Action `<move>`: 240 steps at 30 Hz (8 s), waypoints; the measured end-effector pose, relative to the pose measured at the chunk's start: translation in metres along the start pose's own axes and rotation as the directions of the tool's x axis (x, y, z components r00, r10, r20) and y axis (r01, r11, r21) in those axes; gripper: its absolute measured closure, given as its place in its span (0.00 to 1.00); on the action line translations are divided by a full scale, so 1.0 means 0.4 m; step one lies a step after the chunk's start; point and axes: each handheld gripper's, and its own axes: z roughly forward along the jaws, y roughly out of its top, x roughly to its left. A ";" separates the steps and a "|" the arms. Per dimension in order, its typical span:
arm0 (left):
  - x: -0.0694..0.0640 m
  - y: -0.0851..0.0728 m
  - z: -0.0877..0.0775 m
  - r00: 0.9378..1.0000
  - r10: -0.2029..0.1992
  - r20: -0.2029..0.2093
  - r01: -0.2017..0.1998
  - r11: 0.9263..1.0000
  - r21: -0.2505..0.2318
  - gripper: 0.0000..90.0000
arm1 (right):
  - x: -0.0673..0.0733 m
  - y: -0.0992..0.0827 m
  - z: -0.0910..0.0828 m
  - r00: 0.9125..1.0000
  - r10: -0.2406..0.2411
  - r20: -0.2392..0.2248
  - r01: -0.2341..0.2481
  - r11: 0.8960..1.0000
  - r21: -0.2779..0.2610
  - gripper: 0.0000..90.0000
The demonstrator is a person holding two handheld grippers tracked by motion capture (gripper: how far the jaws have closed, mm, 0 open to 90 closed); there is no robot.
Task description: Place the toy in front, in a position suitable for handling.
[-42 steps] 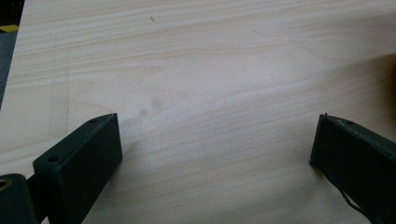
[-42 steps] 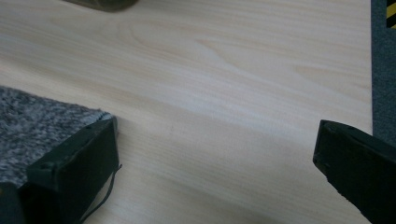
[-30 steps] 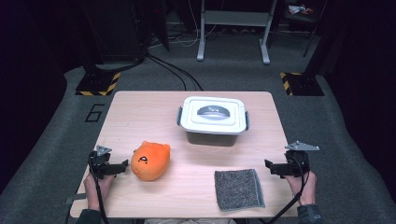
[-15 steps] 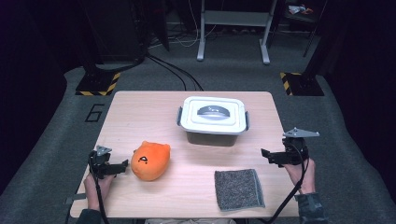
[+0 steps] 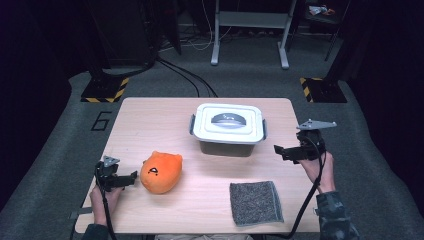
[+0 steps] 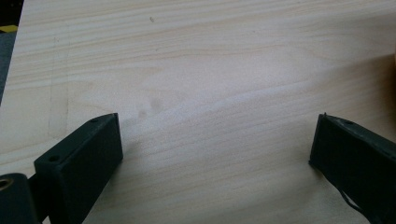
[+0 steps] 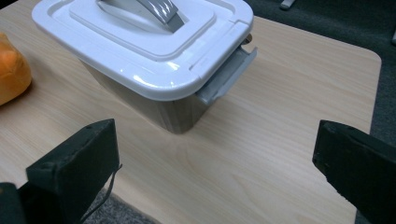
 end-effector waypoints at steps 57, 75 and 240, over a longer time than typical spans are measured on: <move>-0.001 0.000 0.000 1.000 -0.006 0.000 0.006 1.000 -0.003 0.03 | 0.031 0.117 0.277 0.997 0.071 -0.040 -0.066 0.992 0.106 0.26; -0.001 0.000 0.001 1.000 -0.007 0.001 0.007 1.000 -0.003 0.03 | 0.063 0.140 0.302 0.997 0.075 -0.013 -0.073 0.991 0.108 0.27; -0.002 0.000 0.000 1.000 -0.004 0.002 0.004 1.000 -0.004 0.03 | 0.276 -0.349 0.145 0.999 -0.037 0.000 0.036 0.971 0.236 0.65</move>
